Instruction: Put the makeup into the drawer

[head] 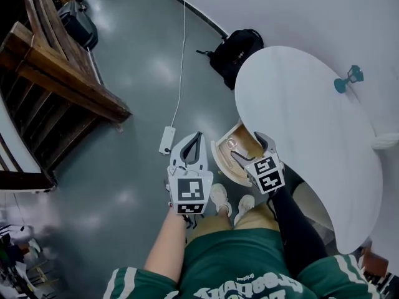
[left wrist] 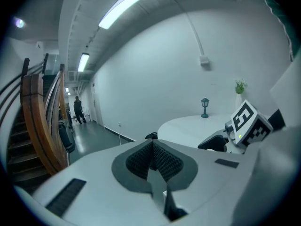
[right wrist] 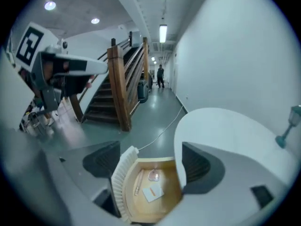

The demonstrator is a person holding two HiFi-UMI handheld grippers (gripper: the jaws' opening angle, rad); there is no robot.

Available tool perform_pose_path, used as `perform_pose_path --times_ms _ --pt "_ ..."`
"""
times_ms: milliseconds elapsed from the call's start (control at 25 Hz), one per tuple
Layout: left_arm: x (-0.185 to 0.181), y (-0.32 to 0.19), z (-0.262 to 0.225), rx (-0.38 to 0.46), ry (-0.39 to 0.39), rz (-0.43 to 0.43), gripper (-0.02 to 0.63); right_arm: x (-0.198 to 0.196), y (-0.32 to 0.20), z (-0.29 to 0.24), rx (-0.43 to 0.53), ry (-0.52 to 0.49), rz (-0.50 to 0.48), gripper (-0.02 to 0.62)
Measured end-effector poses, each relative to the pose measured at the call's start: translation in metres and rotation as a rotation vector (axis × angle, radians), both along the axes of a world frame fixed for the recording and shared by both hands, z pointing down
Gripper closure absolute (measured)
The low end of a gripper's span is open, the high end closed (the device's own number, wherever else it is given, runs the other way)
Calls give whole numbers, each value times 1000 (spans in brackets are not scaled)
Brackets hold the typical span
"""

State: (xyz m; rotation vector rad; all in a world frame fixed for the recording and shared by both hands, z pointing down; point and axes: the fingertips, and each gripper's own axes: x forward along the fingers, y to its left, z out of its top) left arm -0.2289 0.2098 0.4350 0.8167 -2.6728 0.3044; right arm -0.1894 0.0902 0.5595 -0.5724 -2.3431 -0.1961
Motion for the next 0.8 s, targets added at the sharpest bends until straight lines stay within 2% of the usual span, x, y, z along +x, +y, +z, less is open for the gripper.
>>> perform_pose_path --times_ms 160,320,480,800 --pt "4 -22 -26 -3 -63 37 607 -1 -27 -65 -75 -129 109 176" --pt "15 -40 -52 43 -73 45 607 7 -45 -117 -80 -232 121 183" --pt "32 -54 -76 63 -89 49 607 18 -57 -167 -170 -328 152 189" --pt "84 -55 -121 85 -157 31 606 61 -63 -237 -194 -478 126 200"
